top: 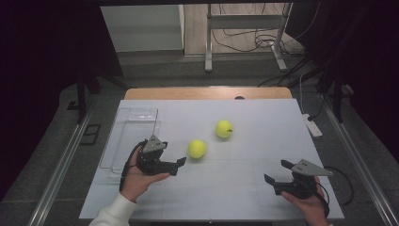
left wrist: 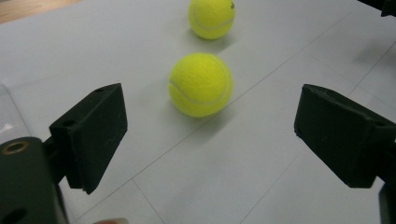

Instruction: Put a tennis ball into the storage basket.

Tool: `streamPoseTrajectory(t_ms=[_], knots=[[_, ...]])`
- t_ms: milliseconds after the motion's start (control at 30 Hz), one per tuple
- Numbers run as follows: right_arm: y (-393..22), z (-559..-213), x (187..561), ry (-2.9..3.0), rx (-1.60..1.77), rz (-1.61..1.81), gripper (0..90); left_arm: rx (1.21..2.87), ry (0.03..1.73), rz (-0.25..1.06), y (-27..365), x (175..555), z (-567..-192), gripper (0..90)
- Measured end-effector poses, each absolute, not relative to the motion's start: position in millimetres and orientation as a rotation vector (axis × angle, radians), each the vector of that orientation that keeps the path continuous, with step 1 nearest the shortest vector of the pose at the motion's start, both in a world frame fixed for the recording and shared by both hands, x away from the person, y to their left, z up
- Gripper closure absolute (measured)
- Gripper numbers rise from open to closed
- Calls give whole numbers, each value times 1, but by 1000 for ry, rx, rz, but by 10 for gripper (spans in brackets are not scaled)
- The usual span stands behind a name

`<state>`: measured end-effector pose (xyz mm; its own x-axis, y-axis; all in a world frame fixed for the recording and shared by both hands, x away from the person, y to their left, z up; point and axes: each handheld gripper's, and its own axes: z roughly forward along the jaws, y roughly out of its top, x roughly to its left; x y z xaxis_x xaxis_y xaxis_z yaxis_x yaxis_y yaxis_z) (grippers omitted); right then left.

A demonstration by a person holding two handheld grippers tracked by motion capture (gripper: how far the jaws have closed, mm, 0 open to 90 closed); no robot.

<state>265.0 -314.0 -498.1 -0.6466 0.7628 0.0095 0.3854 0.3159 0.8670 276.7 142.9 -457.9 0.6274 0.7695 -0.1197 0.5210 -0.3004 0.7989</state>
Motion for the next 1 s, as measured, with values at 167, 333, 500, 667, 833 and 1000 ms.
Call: streamPoseTrajectory(t_ms=[167,333,500,667,833,1000], knots=[[-314,-498,265,2185,1020,1268,128,1983,1015,358,142,280,-457,106],[-314,-498,265,2185,1024,1267,128,1987,1013,350,140,283,-456,105],[-314,-499,265,2186,1024,1266,128,1998,1007,339,134,288,-456,104],[-314,-499,266,2187,1026,1267,128,2001,996,329,130,292,-453,104],[-314,-499,266,2187,1025,1267,128,2006,990,322,126,295,-452,104],[-314,-499,265,2186,1024,1266,128,2015,985,314,122,298,-452,103]])
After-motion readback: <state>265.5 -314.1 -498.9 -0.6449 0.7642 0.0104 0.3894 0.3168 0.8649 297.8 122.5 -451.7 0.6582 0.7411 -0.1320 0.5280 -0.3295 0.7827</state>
